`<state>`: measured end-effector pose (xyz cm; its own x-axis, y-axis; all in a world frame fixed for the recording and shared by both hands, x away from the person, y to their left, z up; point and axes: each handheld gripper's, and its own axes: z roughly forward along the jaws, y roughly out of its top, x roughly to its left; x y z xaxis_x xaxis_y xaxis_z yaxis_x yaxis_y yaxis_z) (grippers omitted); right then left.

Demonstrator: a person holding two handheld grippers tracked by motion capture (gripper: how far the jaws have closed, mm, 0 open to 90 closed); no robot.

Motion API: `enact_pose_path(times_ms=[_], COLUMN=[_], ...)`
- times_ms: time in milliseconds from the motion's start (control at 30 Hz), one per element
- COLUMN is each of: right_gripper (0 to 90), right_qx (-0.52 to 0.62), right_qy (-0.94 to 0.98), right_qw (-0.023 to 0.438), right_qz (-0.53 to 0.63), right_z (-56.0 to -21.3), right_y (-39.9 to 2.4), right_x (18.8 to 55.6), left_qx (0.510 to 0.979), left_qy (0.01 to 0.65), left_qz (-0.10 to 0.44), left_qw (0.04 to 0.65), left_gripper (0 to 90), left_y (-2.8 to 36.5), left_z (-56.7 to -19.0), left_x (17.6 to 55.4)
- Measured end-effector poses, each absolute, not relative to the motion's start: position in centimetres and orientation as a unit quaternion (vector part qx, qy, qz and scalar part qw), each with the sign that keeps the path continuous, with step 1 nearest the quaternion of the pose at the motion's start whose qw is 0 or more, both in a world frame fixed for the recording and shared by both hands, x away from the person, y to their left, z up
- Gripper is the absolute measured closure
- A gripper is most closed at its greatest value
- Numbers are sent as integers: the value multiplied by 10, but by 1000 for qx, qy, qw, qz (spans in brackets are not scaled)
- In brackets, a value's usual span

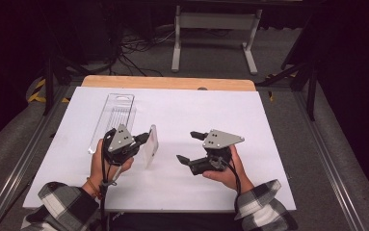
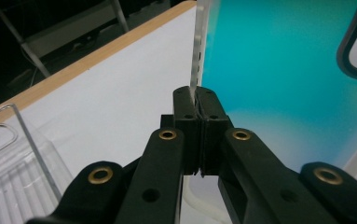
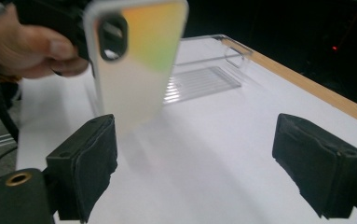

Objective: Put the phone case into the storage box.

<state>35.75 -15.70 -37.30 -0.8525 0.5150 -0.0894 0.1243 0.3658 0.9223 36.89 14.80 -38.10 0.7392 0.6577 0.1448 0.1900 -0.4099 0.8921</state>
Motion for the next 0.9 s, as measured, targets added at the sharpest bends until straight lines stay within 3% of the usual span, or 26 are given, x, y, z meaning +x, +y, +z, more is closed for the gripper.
enact_pose_path(times_ms=[467, 900], right_gripper=[146, 149], right_qx=[236, 241], right_qy=[799, 799], right_qw=[212, 213], right_qz=[511, 508], right_z=[-385, -388], right_y=[-182, -182], right_x=[355, 361], left_qx=[750, 713], left_qy=[323, 377], left_qz=[285, 339], left_qw=[502, 484], left_gripper=[886, 885], left_y=[189, 218], left_z=[-359, -352], left_x=[374, 399])
